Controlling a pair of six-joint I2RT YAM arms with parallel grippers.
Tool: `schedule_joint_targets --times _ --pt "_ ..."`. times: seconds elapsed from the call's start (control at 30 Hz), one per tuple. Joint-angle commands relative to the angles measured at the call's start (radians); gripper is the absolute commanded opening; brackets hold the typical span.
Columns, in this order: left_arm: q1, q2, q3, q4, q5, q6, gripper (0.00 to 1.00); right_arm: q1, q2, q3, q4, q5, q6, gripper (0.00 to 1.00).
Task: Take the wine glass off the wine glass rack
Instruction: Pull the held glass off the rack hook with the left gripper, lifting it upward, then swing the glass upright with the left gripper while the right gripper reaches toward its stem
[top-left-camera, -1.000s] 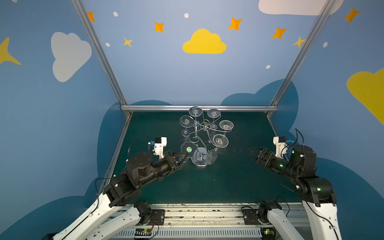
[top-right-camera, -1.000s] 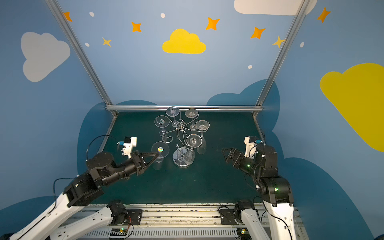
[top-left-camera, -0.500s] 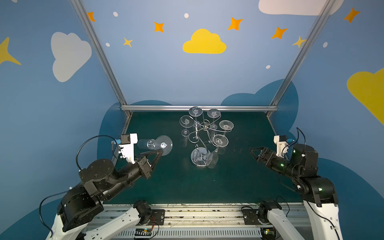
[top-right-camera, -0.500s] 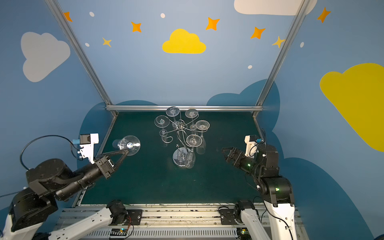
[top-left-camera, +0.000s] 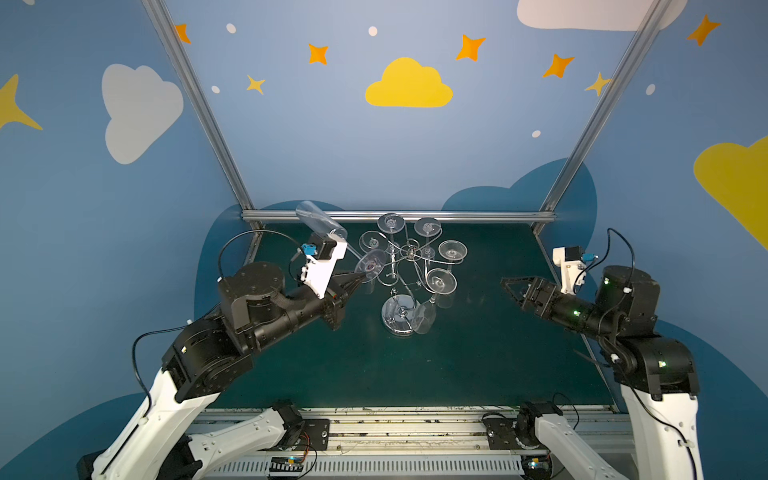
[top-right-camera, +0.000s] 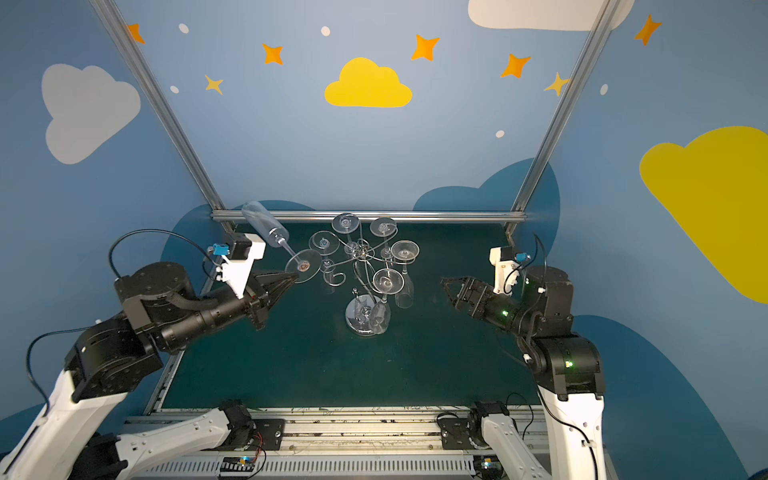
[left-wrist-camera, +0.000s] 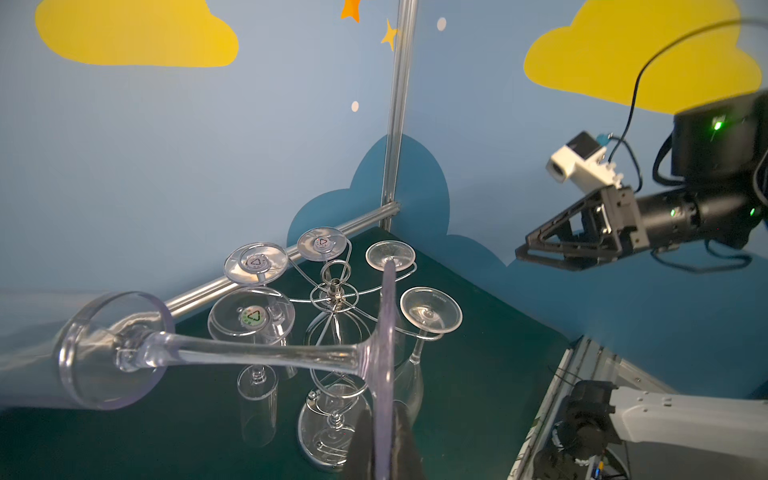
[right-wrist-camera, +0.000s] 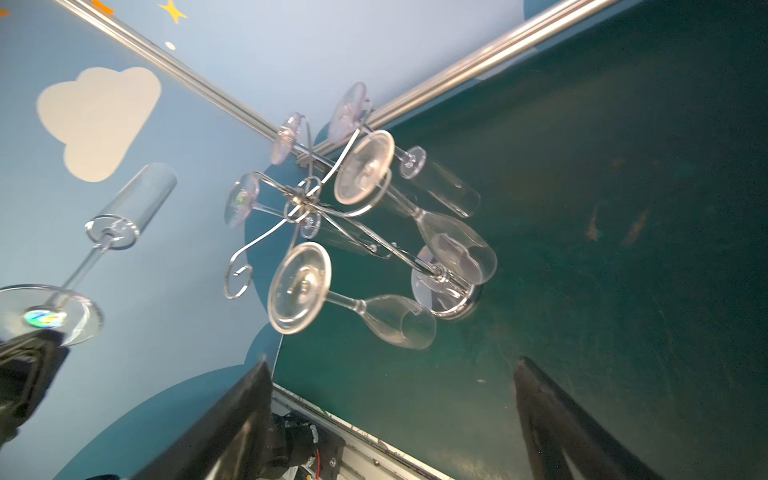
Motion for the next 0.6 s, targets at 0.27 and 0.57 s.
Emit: schedule_joint_targets --times 0.27,0.57 --pt "-0.068 0.069 0.057 0.129 -0.007 0.413 0.03 0.011 0.160 0.282 0.153 -0.301 0.051 0.89" --pt "-0.186 0.132 0.036 0.190 -0.038 0.671 0.03 0.139 0.282 0.442 0.189 -0.333 0.077 0.87"
